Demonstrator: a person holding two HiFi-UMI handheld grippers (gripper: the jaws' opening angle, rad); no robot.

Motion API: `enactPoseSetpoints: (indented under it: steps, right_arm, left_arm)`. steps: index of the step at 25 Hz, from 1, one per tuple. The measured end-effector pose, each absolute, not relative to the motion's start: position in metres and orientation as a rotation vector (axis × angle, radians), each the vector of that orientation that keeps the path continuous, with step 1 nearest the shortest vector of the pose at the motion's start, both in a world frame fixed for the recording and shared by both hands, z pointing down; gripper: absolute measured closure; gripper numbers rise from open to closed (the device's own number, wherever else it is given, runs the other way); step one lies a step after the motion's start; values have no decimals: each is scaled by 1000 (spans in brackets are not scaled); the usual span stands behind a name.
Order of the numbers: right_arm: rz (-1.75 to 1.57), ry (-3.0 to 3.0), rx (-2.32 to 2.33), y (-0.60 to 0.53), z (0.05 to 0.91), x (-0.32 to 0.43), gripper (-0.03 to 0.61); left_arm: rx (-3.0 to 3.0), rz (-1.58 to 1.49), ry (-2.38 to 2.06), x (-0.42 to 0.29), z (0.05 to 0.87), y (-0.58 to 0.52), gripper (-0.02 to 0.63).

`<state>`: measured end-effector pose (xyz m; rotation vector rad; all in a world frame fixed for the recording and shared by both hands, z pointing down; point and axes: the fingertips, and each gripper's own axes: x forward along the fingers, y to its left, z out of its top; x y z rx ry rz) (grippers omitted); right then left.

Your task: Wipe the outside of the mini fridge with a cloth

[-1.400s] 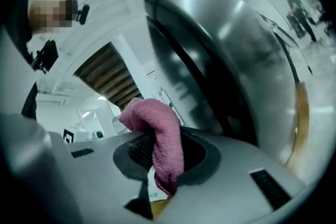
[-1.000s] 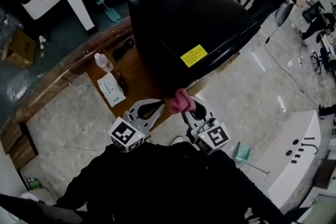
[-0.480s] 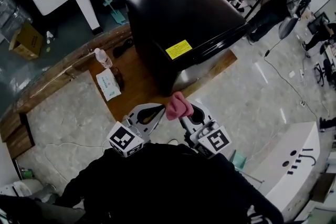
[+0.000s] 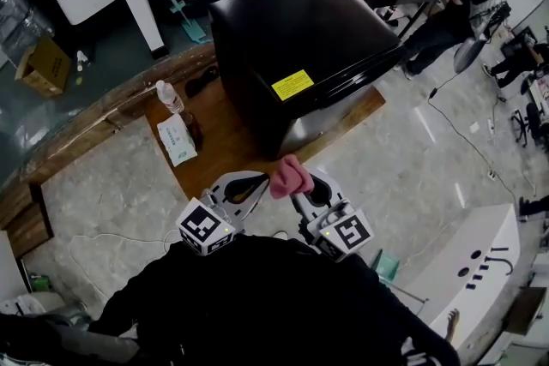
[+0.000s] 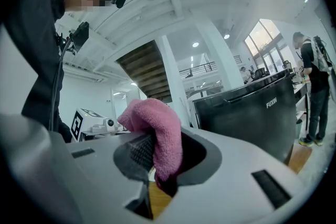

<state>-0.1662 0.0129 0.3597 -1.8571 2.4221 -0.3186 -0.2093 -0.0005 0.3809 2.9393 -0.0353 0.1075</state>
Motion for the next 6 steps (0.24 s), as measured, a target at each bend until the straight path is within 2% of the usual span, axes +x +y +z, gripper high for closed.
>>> enactPoseSetpoints:
  steps: [6]
  right_arm:
    - [-315,2428,-1871,4,364,-169,506]
  left_arm:
    - [2946,132,-24,-209,389,-9,607]
